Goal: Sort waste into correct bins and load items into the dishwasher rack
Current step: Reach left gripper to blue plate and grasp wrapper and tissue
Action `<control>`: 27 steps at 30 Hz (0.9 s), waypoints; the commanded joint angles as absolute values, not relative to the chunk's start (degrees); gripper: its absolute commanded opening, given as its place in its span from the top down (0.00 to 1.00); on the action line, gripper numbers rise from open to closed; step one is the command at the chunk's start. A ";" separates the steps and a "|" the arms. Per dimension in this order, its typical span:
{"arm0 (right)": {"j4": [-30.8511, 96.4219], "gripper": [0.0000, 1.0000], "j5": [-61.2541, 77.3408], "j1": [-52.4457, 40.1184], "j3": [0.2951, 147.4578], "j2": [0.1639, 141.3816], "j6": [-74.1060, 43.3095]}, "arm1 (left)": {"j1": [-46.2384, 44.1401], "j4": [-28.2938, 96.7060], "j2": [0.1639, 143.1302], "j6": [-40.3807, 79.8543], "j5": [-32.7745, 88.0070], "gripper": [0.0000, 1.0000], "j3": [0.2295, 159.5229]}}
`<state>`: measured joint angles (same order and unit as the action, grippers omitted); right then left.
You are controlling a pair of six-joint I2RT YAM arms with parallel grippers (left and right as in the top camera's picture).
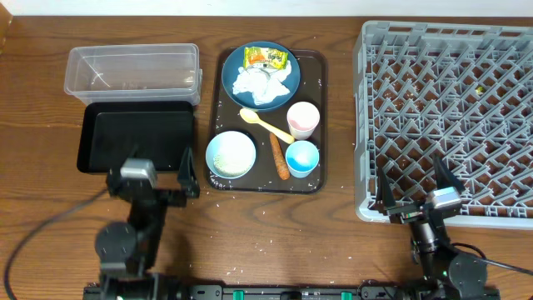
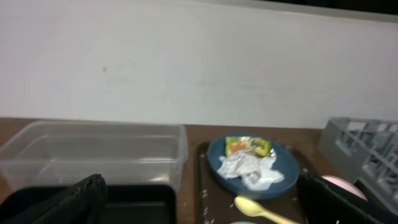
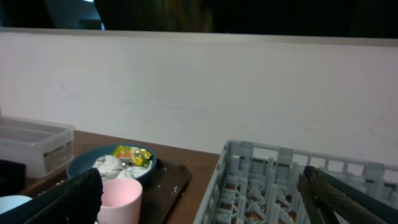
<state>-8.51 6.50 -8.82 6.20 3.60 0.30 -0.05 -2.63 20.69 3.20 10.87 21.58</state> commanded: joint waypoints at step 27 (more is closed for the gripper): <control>45.71 0.01 12.97 -9.41 63.20 54.98 1.32 | -18.48 44.80 112.92 5.43 10.61 0.00 118.34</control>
<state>44.66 12.03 -8.82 62.08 53.56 0.67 -18.00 44.64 110.32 4.73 12.40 117.14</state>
